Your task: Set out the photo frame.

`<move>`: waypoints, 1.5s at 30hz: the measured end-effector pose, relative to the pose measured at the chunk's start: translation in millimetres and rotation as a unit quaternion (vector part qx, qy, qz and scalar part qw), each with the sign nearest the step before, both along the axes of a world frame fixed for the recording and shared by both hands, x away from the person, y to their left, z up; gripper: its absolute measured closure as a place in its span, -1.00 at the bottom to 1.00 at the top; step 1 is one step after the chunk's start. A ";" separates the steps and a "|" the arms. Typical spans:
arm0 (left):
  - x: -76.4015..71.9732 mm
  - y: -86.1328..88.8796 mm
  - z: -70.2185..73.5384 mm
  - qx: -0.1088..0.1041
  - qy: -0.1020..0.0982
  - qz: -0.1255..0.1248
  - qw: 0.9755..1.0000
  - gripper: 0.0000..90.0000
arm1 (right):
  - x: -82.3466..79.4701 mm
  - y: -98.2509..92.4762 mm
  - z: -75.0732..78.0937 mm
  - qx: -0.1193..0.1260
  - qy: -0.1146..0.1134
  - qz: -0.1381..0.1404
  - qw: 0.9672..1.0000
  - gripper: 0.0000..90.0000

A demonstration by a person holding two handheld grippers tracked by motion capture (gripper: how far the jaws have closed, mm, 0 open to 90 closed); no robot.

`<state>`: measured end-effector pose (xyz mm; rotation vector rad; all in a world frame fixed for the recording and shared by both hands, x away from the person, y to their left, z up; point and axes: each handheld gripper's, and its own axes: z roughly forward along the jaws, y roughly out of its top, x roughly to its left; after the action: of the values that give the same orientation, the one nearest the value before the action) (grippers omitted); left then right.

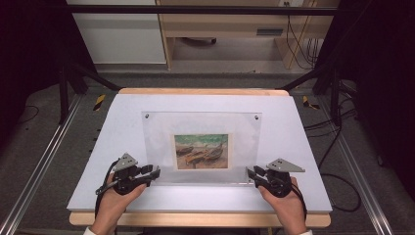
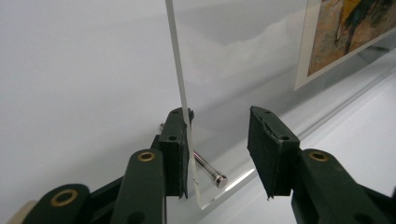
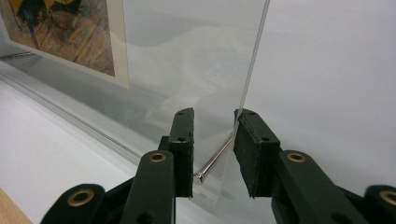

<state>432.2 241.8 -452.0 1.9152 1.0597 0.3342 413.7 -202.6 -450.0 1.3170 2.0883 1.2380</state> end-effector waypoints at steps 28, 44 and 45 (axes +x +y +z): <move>-6.5 -0.9 -2.9 0.015 0.005 -0.008 1.000 0.30 | -6.7 -0.5 -3.6 -0.006 0.006 0.008 1.000 0.52; -7.7 -1.8 -3.4 0.019 0.004 -0.006 1.000 0.30 | -7.2 -0.3 -4.0 -0.006 0.010 0.008 1.000 0.51; -7.7 -1.8 -3.4 0.019 0.004 -0.007 1.000 0.30 | -7.3 -0.2 -4.1 -0.007 0.010 0.008 1.000 0.51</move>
<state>424.5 240.0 -455.3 1.9588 1.0525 0.3417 406.5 -202.8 -454.1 1.3143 2.1201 1.2208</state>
